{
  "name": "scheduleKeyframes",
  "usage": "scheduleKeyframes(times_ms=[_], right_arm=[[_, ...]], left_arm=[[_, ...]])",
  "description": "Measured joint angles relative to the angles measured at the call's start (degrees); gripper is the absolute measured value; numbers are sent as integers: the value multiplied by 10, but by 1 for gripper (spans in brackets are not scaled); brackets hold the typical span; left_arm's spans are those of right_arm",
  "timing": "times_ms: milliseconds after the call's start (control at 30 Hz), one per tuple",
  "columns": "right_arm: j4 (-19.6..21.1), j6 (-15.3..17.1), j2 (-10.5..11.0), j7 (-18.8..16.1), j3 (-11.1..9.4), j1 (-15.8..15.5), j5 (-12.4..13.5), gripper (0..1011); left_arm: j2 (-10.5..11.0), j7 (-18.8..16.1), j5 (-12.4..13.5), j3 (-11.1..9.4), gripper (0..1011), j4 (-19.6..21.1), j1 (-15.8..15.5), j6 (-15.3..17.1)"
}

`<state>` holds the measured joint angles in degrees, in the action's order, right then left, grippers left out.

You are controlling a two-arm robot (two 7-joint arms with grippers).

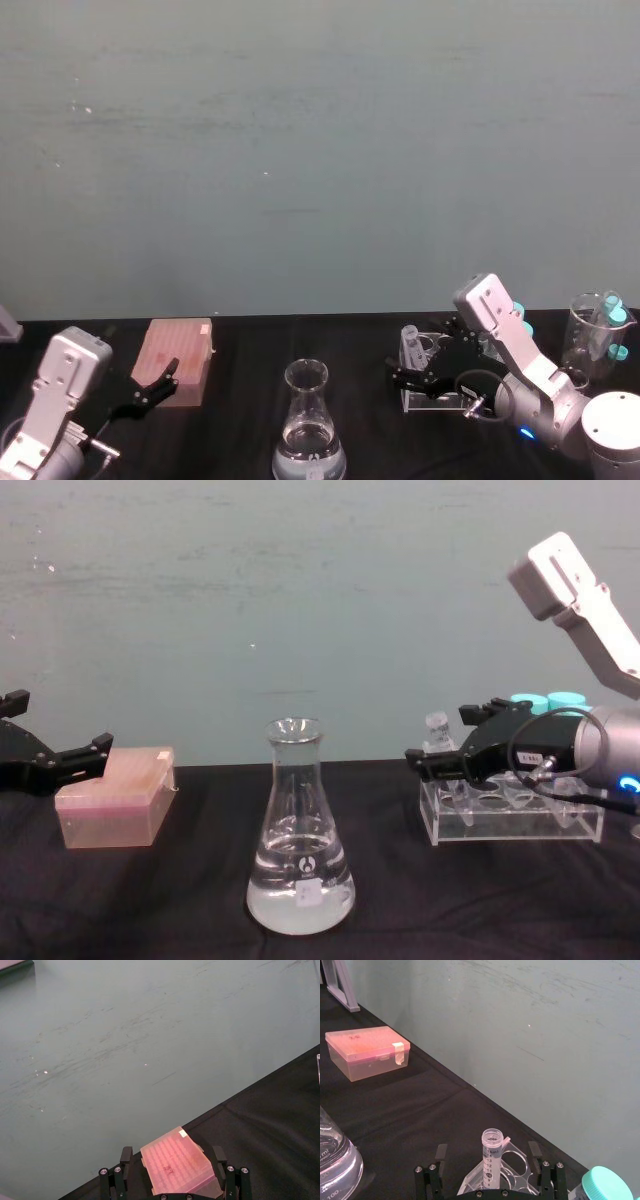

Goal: Pour the liquid from the test tube into the beaker using one hand.

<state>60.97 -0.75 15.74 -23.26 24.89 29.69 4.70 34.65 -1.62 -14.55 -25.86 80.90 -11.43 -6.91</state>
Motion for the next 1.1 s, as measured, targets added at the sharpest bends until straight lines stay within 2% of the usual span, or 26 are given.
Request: scheduleKeyframes(times_ms=[700, 1100], right_arm=[[-32, -12, -19, -6, -7, 16, -11, 1003], [-32, -11, -18, -6, -6, 16, -11, 982]], left_arm=[[0, 0, 0, 0, 1000, 0, 0, 0], [0, 0, 0, 0, 1000, 0, 0, 0]])
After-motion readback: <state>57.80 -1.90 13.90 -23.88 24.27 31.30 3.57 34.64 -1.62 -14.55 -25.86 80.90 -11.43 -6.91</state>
